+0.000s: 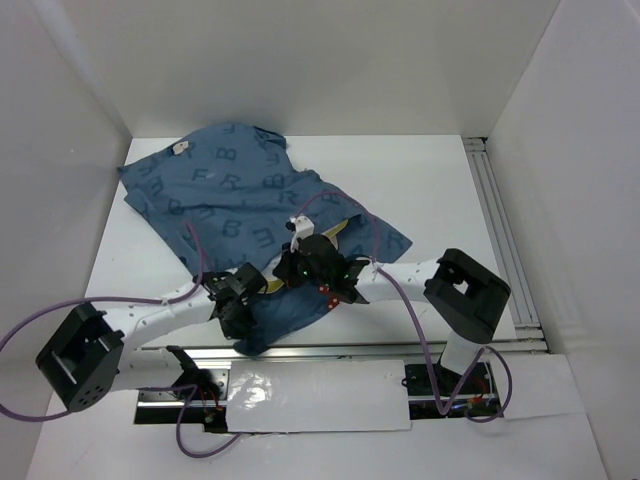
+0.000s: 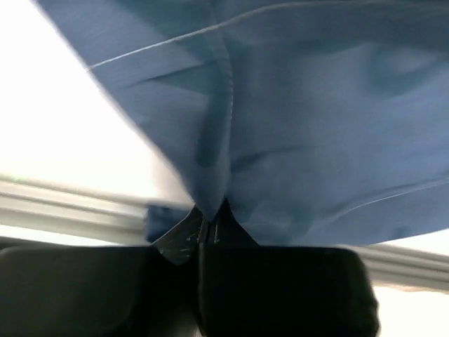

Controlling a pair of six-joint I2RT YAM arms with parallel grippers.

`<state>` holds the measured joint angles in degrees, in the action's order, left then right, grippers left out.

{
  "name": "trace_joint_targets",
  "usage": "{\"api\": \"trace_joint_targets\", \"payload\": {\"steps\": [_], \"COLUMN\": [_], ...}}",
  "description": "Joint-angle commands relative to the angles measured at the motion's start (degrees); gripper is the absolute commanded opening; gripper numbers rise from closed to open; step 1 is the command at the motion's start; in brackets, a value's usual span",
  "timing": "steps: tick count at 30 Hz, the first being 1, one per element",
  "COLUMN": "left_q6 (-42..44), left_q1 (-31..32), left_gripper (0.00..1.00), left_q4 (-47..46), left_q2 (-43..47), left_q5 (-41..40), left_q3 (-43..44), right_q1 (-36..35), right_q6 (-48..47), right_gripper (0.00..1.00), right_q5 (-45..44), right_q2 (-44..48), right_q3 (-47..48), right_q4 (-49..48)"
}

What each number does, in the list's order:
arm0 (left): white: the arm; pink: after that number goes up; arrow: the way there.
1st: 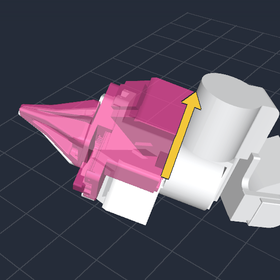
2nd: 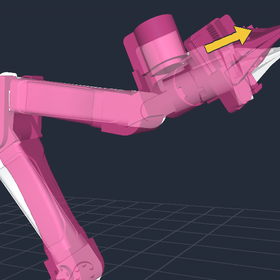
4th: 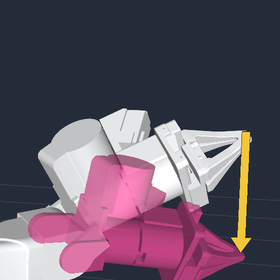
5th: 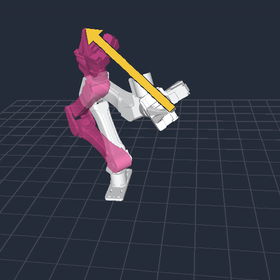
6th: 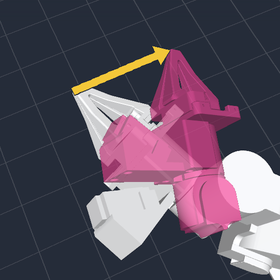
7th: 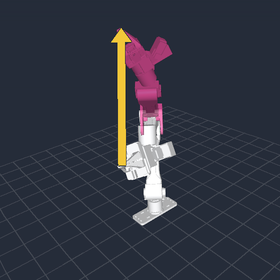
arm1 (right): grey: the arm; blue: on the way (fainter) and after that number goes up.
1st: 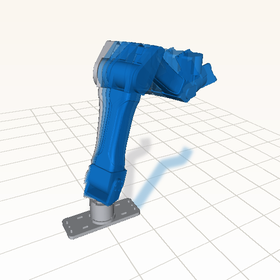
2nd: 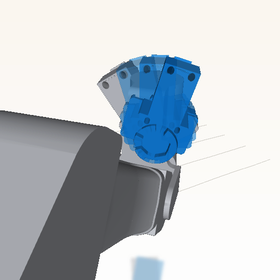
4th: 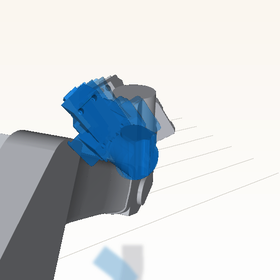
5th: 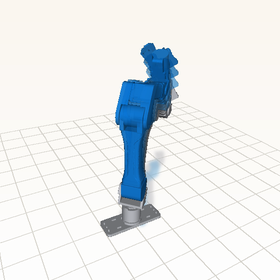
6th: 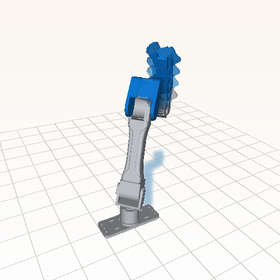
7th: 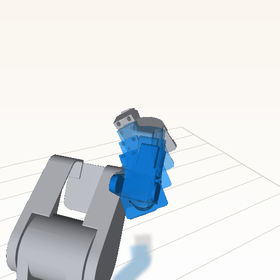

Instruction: Put the pillow into the pillowcase

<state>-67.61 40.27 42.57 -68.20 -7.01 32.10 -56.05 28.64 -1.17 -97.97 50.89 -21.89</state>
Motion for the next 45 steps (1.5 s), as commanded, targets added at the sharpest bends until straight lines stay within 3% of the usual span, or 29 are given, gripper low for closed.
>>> {"api": "trace_joint_targets", "payload": {"steps": [1, 11, 17, 20, 22, 23, 27, 28, 31, 34, 36, 40, 45], "left_q6": [0.55, -1.99, -3.4, -1.57, 0.19, 2.12, 3.72, 3.72, 3.1, 5.64, 8.97, 13.9, 21.99], "left_q1": [2.86, 19.56, 22.22, 22.22, 22.22, 22.22, 22.74, 22.75, 22.75, 23.27, 23.27, 22.66, 17.83], "left_gripper": [0.0, 0.0, 0.0, 0.0, 0.0, 0.0, 0.3, 0.44, 0.56, 0.87, 1.0, 1.0, 1.0], "left_q4": [-11.18, -15.84, -13.3, -12.68, -10.67, -9.62, 1.62, 4.17, 14.1, 17.99, 17.99, 18.07, 19.39], "left_q2": [-4.04, -2.82, -2.28, -2.28, -1.76, -1.76, -3.76, -4.73, -7.98, -9.31, -9.84, -12.91, -23.27], "left_q5": [-4.86, -2.84, -4.33, -2.41, -1.79, -1.78, -8.8, -10.29, -15.31, -17.52, -18.21, -23.74, -29.02], "left_q3": [2.96, 6.14, 8.24, 8.24, 8.85, 10.34, 16.49, 18.16, 25.8, 33.28, 37.57, 44.96, 54.72], "right_q1": [-0.99, 0.07, 1.64, 3.31, 4.11, 4.8, 5.87, 5.87, 6.48, 7.89, 8.68, 12.88, 18.43], "right_q6": [-0.34, 3.52, 4.92, 2.75, 1.42, 0.89, -0.34, -0.86, -0.87, 0.54, 1.93, 3.26, 5.02], "right_gripper": [0.0, 0.0, 0.0, 0.0, 0.06, 0.2, 0.56, 0.6, 0.68, 0.78, 0.85, 0.94, 0.97], "right_q5": [-1.64, 0.36, 3.62, 10.82, 13.64, 13.65, 6.48, 4.7, -1.7, -6.82, -9.36, -14.21, -10.88], "right_q2": [1.39, -4.5, -5.74, -5.74, -4.61, -3.2, 9.16, 11.29, 19.71, 27.38, 30.98, 39.33, 41.55], "right_q3": [3.76, 11.41, 9.59, 9.05, 7.74, 6.42, -0.43, -0.97, -2.11, -3.43, -4.04, -6.68, -9.14], "right_q4": [-6.49, -11.6, -11.51, -6.53, 0.4, 1.75, 8.69, 12.53, 20.01, 25.48, 29.78, 37.51, 41.83]}}
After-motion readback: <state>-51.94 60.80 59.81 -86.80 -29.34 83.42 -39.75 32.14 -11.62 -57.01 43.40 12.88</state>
